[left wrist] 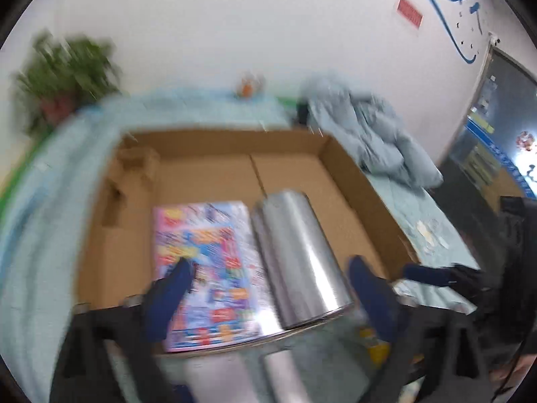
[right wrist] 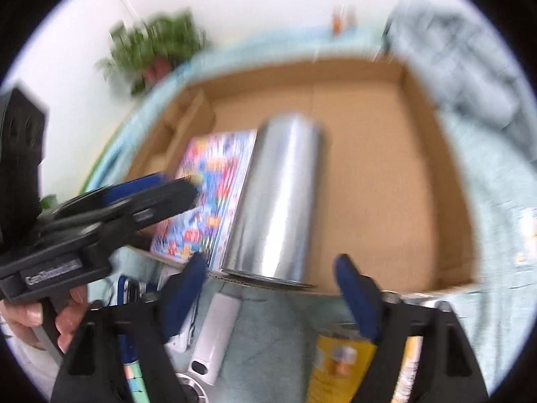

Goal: Organize rigid objects
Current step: 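Open the right gripper and move toward the yellow-and-black can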

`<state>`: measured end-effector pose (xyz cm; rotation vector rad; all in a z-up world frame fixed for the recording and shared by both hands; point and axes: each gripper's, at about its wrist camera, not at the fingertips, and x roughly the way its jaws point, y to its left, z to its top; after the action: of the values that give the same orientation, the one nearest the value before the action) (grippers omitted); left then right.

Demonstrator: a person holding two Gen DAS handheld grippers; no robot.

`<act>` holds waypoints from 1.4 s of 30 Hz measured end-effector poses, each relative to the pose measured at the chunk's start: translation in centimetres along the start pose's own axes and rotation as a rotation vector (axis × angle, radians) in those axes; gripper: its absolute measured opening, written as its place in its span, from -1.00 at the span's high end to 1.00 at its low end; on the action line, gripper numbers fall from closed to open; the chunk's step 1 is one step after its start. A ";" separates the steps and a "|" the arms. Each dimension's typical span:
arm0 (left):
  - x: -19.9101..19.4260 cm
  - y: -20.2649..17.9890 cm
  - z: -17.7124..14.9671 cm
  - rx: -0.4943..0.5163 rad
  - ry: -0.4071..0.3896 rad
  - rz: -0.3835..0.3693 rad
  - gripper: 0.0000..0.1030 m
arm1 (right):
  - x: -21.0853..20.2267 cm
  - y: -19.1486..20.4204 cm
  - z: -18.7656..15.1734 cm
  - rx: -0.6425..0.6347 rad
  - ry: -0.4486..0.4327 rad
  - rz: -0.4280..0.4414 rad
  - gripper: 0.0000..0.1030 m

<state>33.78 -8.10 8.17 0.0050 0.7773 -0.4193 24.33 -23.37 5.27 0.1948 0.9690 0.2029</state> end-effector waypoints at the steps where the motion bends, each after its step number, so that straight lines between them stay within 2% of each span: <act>1: -2.6 -0.3 -1.0 0.027 -0.085 0.044 -0.99 | -1.8 -0.6 -0.8 0.004 -0.050 -0.014 -0.68; 3: -5.0 -0.8 -2.2 0.061 -0.127 0.070 -0.99 | -4.1 -1.8 -2.5 0.017 -0.117 -0.042 -0.69; 5: -7.0 -0.8 -3.8 0.055 -0.134 0.075 -0.99 | -5.5 -3.3 -4.3 0.041 -0.136 -0.071 -0.69; 9: -9.3 0.1 -6.7 -0.050 -0.118 0.047 -0.99 | -4.7 -5.9 -7.3 0.057 -0.030 -0.111 -0.69; 12: -9.7 0.6 -8.5 -0.083 -0.071 0.033 -0.99 | -3.4 -7.1 -8.7 0.079 0.041 -0.094 -0.67; 16: -9.9 0.6 -10.3 -0.114 -0.028 -0.016 -0.99 | -1.4 -6.4 -9.0 0.087 0.093 -0.075 -0.66; 19: -10.0 0.2 -11.4 -0.159 0.019 -0.078 -0.99 | -0.5 -5.3 -8.9 0.046 0.110 -0.163 -0.55; 25: -10.4 -1.6 -12.3 -0.162 0.061 -0.170 -0.99 | -1.6 -3.0 -11.3 -0.036 0.102 -0.221 -0.54; 29: -9.9 -3.7 -13.1 -0.150 0.138 -0.291 -0.99 | -3.6 -2.1 -14.4 -0.042 0.123 -0.179 -0.54; 34: -8.4 -7.2 -15.5 -0.128 0.272 -0.425 -0.98 | -6.3 -2.5 -18.2 0.045 0.146 -0.130 -0.56; 36: -7.8 -8.7 -16.9 -0.112 0.330 -0.457 -0.98 | -7.0 -2.4 -19.3 0.055 0.169 -0.075 -0.58; 39: -7.0 -9.9 -18.6 -0.113 0.401 -0.481 -0.97 | -7.8 -2.4 -20.5 0.080 0.202 0.065 -0.57; 41: -6.6 -10.1 -19.5 -0.130 0.424 -0.486 -0.97 | -8.2 -3.4 -20.8 0.124 0.223 0.168 -0.57; 42: -6.3 -10.1 -19.9 -0.143 0.434 -0.486 -0.96 | -8.3 -3.7 -21.0 0.141 0.231 0.187 -0.57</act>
<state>12.52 -11.96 -0.26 -0.2374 1.2407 -0.8395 2.61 -27.58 -0.67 0.3983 1.1963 0.3339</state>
